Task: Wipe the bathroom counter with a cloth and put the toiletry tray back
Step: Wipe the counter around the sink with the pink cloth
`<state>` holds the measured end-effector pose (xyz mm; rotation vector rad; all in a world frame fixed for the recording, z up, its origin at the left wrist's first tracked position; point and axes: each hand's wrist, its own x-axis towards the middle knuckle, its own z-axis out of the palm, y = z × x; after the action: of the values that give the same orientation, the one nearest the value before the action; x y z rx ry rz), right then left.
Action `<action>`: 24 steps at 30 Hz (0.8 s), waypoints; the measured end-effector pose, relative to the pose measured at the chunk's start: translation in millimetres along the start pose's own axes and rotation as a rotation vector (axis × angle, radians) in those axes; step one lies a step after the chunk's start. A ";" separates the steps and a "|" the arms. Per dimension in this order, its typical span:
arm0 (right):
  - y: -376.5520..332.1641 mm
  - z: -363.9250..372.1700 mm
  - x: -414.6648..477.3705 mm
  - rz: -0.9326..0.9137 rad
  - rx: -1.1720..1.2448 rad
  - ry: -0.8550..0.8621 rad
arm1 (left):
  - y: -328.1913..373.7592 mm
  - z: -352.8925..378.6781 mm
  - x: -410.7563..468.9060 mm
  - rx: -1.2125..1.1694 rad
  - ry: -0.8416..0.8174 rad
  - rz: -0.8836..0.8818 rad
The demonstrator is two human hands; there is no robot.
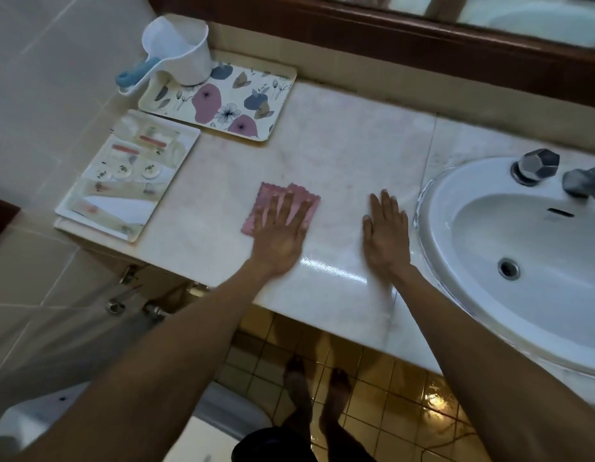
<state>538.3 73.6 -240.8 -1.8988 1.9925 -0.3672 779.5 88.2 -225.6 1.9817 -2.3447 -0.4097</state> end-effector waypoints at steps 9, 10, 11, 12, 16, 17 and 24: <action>-40.6 10.4 8.4 -0.035 -0.060 0.049 | -43.3 4.0 -87.4 -0.003 -0.144 0.421; -50.6 15.9 11.6 -0.058 -0.060 0.036 | -65.8 -1.1 -79.5 0.008 -0.114 0.384; -60.1 21.1 14.6 -0.072 -0.057 0.026 | -88.1 -6.7 -66.5 0.028 -0.074 0.328; -69.5 25.5 17.5 -0.087 -0.055 0.023 | -109.2 -11.3 -49.9 0.043 -0.031 0.250; -109.3 41.1 28.9 -0.192 -0.067 0.021 | -146.9 -33.7 14.1 -0.021 0.047 -0.113; -117.3 43.8 31.0 -0.213 -0.068 0.009 | -142.4 -33.3 18.9 -0.039 0.045 -0.154; -155.8 71.7 37.9 -0.267 -0.114 -0.052 | -152.9 -16.4 -86.5 -0.009 0.056 -0.048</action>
<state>708.6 30.5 -241.8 -2.2297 1.7637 -0.2750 945.6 147.3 -233.0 2.0220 -2.2625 -0.3612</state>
